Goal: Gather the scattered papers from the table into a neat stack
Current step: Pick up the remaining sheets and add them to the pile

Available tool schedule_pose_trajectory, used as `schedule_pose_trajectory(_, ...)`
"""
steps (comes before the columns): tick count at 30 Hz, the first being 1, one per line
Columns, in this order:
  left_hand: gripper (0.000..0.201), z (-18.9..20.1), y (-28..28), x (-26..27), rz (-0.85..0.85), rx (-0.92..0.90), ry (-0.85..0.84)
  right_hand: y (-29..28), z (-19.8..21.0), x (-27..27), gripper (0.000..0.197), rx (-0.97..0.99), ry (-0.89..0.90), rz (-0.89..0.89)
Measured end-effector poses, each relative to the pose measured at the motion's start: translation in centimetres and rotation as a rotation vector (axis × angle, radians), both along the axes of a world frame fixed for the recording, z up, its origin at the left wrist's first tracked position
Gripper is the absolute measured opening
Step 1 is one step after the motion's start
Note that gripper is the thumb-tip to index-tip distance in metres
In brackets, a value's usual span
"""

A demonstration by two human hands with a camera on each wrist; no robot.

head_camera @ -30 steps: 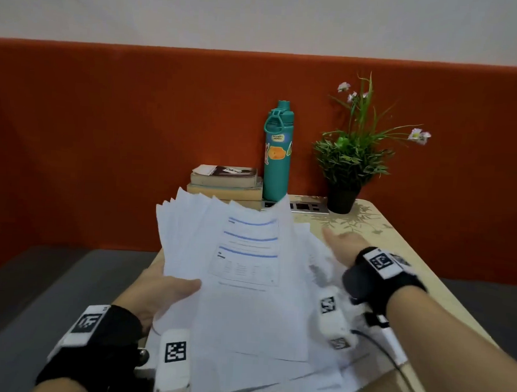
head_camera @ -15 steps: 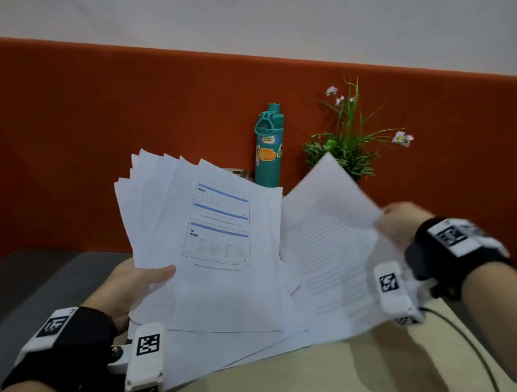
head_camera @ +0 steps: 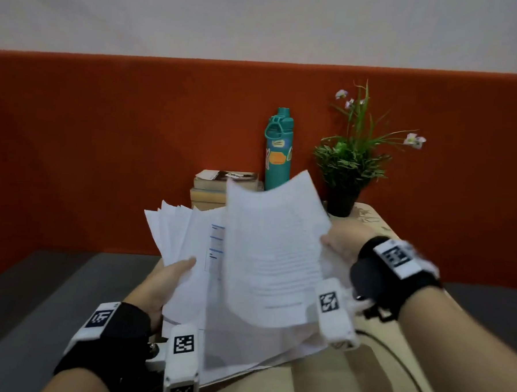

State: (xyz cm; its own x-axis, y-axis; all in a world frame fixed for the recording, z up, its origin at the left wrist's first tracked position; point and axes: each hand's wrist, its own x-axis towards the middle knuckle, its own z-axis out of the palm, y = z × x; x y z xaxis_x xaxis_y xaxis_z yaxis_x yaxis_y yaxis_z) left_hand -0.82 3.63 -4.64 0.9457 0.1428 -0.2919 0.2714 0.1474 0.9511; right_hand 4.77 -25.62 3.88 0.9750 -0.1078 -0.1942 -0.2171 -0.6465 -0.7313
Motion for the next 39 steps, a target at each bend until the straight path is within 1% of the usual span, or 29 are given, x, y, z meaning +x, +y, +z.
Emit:
schedule_pose_trajectory(1, 0.056, 0.2, 0.1, 0.1, -0.013, -0.058, 0.003, 1.1, -1.2, 0.1, 0.041, -0.024, 0.047, 0.038)
schedule_pose_trajectory(3, 0.057, 0.8, 0.1, 0.3, -0.060, -0.133, -0.013, 3.0, -2.7, 0.6, 0.037, -0.044, 0.072, 0.074)
schedule_pose_trajectory(4, 0.060, 0.9, 0.0, 0.4, -0.085, -0.118, -0.034, 4.0, -3.1, 0.7, 0.034, -0.038, 0.078, 0.096)
schedule_pose_trajectory(5, 0.066, 0.8, -0.3, 0.6, -0.102, -0.064, -0.047, 4.9, -3.4, 0.8, 0.032, -0.025, 0.089, 0.117)
schedule_pose_trajectory(6, 0.066, 0.7, -0.5, 0.7, -0.115, 0.007, -0.067, 5.5, -3.6, 1.0, 0.029, -0.022, 0.089, 0.139)
schedule_pose_trajectory(7, 0.059, 0.5, -0.4, 0.9, -0.113, 0.054, -0.074, 5.7, -3.8, 1.1, 0.028, -0.015, 0.097, 0.136)
schedule_pose_trajectory(8, 0.054, 0.6, -0.4, 0.6, -0.124, 0.074, -0.075, 5.6, -3.9, 1.2, 0.035, 0.010, 0.107, 0.122)
schedule_pose_trajectory(9, 0.058, 0.6, -0.1, 0.6, -0.154, 0.068, -0.082, 5.1, -4.0, 1.3, 0.058, 0.050, 0.124, 0.076)
schedule_pose_trajectory(10, 0.062, 0.7, 0.4, 0.7, -0.192, 0.030, -0.109, 4.4, -4.1, 1.4, 0.085, 0.105, 0.141, 0.016)
schedule_pose_trajectory(11, 0.065, 1.0, 0.8, 0.7, -0.228, -0.004, -0.144, 3.7, -4.0, 1.3, 0.104, 0.175, 0.156, -0.020)
schedule_pose_trajectory(12, 0.067, 1.6, 0.9, 0.5, -0.258, -0.027, -0.183, 3.1, -3.7, 1.1, 0.109, 0.276, 0.153, -0.019)
schedule_pose_trajectory(13, 0.073, 2.1, 1.0, 0.4, -0.291, -0.033, -0.207, 2.6, -3.6, 0.9, 0.100, 0.417, 0.139, 0.008)
schedule_pose_trajectory(14, 0.083, 2.7, 1.0, 0.4, -0.309, -0.024, -0.227, 2.3, -3.3, 0.8, 0.080, 0.584, 0.114, 0.046)
schedule_pose_trajectory(15, 0.088, 3.3, 0.8, 0.3, -0.306, -0.009, -0.251, 2.1, -2.9, 0.5, 0.063, 0.734, 0.087, 0.074)
schedule_pose_trajectory(16, 0.081, 4.1, 0.5, 0.4, -0.282, 0.019, -0.279, 2.2, -2.1, -0.1, 0.051, 0.863, 0.050, 0.093)
schedule_pose_trajectory(17, 0.067, 4.9, 0.0, 0.4, -0.247, 0.042, -0.311, 2.3, -1.4, -0.4, 0.041, 0.963, -0.015, 0.096)
schedule_pose_trajectory(18, 0.058, 5.7, -0.5, 0.5, -0.196, 0.058, -0.337, 2.4, -0.3, -0.7, 0.035, 1.034, -0.111, 0.090)
schedule_pose_trajectory(19, 0.054, 6.6, -1.1, 0.7, -0.136, 0.085, -0.363, 2.4, 0.7, -0.7, 0.034, 1.066, -0.228, 0.075)
schedule_pose_trajectory(20, 0.049, 7.5, -1.6, 0.9, -0.078, 0.118, -0.398, 2.5, 2.0, -1.1, 0.035, 1.081, -0.337, 0.075)
schedule_pose_trajectory(22, 0.035, 9.0, -2.5, 1.3, -0.015, 0.157, -0.473, 2.6, 4.3, -1.8, 0.039, 1.043, -0.512, 0.110)
schedule_pose_trajectory(24, 0.032, 10.1, -3.1, 1.7, 0.019, 0.128, -0.543, 2.3, 5.7, -2.5, 0.044, 1.036, -0.609, 0.143)
schedule_pose_trajectory(26, 0.039, 10.4, -3.5, 1.7, 0.000, 0.071, -0.584, 1.5, 5.6, -2.7, 0.049, 1.073, -0.599, 0.148)
schedule_pose_trajectory(28, 0.042, 10.0, -3.7, 1.6, -0.045, 0.047, -0.580, 0.7, 4.2, -2.7, 0.057, 1.087, -0.498, 0.168)
schedule_pose_trajectory(30, 0.042, 9.3, -3.8, 1.4, -0.077, 0.053, -0.542, 0.0, 2.7, -2.9, 0.061, 1.045, -0.347, 0.222)
schedule_pose_trajectory(32, 0.047, 9.2, -3.9, 1.2, -0.108, 0.066, -0.520, -0.5, 2.0, -3.2, 0.057, 0.956, -0.271, 0.282)
schedule_pose_trajectory(34, 0.048, 9.5, -3.9, 1.1, -0.119, 0.068, -0.529, -0.7, 2.2, -3.2, 0.053, 0.911, -0.289, 0.300)
schedule_pose_trajectory(37, 0.048, 10.1, -4.1, 1.1, -0.136, 0.096, -0.546, -0.4, 2.9, -3.1, 0.048, 0.917, -0.391, 0.286)
schedule_pose_trajectory(39, 0.047, 10.4, -4.0, 1.2, -0.137, 0.116, -0.551, 0.2, 3.4, -3.1, 0.050, 0.931, -0.474, 0.269)
